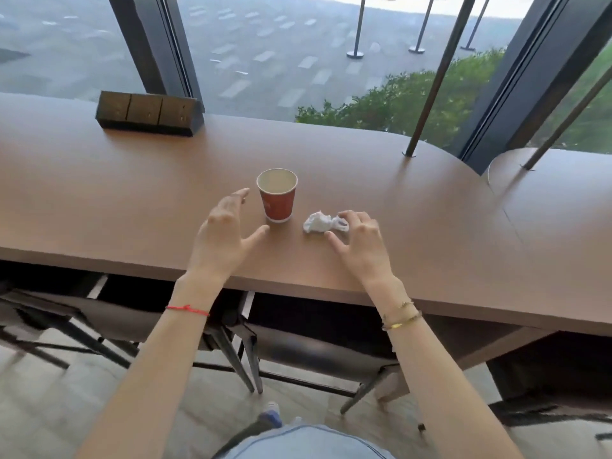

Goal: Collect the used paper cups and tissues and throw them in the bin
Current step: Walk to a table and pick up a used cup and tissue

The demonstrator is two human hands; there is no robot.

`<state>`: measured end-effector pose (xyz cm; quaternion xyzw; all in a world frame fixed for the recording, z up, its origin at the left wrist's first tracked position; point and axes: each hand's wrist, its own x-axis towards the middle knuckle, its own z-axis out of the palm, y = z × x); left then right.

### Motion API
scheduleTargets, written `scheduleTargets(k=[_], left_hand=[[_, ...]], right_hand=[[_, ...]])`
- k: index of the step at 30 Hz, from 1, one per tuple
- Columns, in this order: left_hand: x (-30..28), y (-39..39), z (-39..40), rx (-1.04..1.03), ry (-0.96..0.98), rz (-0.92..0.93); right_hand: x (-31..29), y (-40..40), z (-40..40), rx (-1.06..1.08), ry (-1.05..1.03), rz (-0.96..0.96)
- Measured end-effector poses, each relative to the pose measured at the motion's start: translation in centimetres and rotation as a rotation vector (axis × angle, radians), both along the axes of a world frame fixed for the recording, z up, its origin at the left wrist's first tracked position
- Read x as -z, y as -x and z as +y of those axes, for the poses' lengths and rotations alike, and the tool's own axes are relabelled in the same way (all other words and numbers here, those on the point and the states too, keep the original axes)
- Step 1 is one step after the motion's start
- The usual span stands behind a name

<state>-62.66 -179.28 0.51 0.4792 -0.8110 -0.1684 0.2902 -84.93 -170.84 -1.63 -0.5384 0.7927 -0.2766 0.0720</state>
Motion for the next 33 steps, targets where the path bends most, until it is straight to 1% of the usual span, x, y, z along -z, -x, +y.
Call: scheduleTargets(k=[2,4,10,13,16,20,27,33], left_hand=[[0.4,1.2,-1.5,0.002,-0.051,0.004],[0.8,2.3,-2.6,0.010,-0.106,0.047],[2.2,4.0,-4.5,0.010,-0.181,0.142],[2.6,4.5,-5.0,0.008,-0.188,0.199],[2.7,4.6,-5.2,0.014,-0.160,0.225],[2.8,4.2,-4.7,0.058,-0.159,0.245],[2.4,3.0,-1.9,0.131,-0.165,0.317],[2.1,2.0,0.5,0.260,-0.161,0.325]], right_hand=[[0.8,0.0,-1.5,0.020,-0.036,0.019],[1.4,-0.2,-2.6,0.038,-0.046,0.048],[2.2,-0.7,-4.8,0.018,0.009,0.054],[2.4,-0.7,-5.2,-0.044,0.048,-0.004],[2.3,-0.4,-5.0,-0.038,0.087,-0.078],[2.0,0.4,-3.5,0.005,0.121,-0.108],[0.9,0.7,1.4,0.088,0.167,-0.073],[0.5,-1.2,6.6,0.237,0.179,-0.059]])
